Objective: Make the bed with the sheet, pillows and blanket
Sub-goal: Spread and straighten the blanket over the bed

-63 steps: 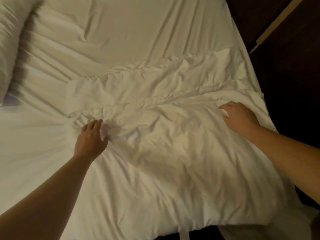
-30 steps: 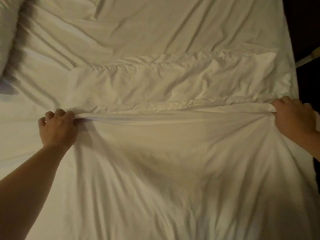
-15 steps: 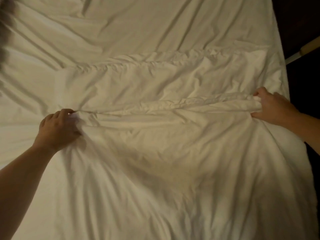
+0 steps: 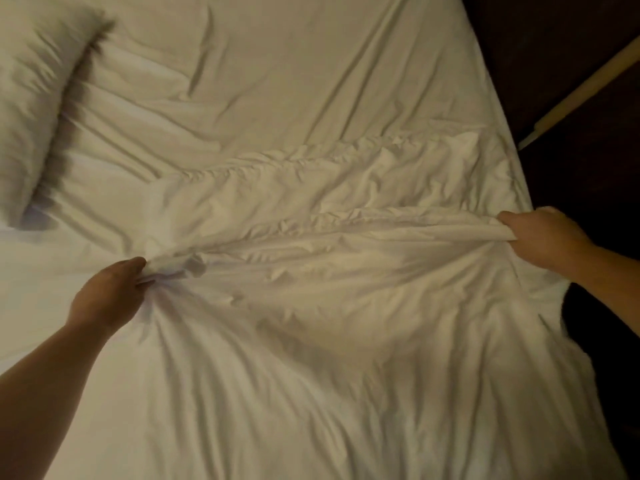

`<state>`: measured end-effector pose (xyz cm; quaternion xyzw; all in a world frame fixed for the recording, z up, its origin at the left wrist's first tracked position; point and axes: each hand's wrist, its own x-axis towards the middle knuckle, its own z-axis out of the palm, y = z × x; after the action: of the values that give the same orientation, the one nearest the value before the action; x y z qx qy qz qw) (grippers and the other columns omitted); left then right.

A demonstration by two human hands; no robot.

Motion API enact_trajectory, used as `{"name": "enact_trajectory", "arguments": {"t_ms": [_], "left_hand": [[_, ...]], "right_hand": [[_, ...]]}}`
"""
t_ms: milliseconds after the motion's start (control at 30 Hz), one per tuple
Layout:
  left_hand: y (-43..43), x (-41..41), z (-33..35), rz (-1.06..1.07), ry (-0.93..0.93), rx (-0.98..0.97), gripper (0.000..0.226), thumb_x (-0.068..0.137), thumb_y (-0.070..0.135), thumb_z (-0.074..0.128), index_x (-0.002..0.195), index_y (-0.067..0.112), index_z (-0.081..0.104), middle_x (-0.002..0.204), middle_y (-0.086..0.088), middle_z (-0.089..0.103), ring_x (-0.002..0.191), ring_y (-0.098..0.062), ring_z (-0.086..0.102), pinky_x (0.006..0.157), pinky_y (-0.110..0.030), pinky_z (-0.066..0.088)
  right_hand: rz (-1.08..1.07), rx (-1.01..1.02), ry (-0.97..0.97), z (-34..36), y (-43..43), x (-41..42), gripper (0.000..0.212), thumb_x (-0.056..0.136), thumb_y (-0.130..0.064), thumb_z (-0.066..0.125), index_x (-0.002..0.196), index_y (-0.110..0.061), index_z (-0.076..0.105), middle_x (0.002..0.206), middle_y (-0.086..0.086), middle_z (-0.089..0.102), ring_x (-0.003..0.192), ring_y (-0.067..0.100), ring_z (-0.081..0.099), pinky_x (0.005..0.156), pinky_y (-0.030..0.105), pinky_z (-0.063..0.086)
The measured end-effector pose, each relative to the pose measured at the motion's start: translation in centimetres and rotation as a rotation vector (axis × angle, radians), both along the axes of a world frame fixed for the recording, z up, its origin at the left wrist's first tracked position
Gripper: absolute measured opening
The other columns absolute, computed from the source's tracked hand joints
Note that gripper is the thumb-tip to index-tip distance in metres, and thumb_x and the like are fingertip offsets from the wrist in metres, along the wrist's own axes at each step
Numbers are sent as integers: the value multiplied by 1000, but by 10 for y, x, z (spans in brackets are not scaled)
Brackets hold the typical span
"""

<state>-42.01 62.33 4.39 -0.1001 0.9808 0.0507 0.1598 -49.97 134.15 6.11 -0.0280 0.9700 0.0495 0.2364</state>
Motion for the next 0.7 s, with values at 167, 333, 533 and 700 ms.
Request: {"name": "enact_trajectory", "arguments": {"t_ms": [167,333,533,700], "left_hand": [[-5,21,23,43,57,39,29,95,17,71,123,8,70,120,-22,69,109,-46,65,91,-50,50],[2,41,37,-2,92,48,12,87,4,72,85,15,66,84,-14,64,80,-41,64,67,-40,42],[7,56,32,-72,191,45,14,82,-5,75,87,6,70,84,-19,67,75,-45,65,65,-41,43],[13,67,33,-41,176,45,43,91,8,67,129,28,70,111,-8,75,94,-42,69,74,-45,53]], "right_hand": [[-5,76,4,32,-7,23,17,99,-24,46,111,-28,57,89,1,50,74,17,50,60,34,49],[85,181,-25,38,-26,46,27,98,-21,31,112,-31,51,122,-2,48,107,21,51,81,39,39],[110,71,16,33,-32,61,38,98,-7,44,134,-15,53,129,8,56,109,30,59,92,47,50],[150,89,165,32,-30,74,31,89,0,56,115,-12,65,82,5,65,59,21,50,55,38,52]]}}
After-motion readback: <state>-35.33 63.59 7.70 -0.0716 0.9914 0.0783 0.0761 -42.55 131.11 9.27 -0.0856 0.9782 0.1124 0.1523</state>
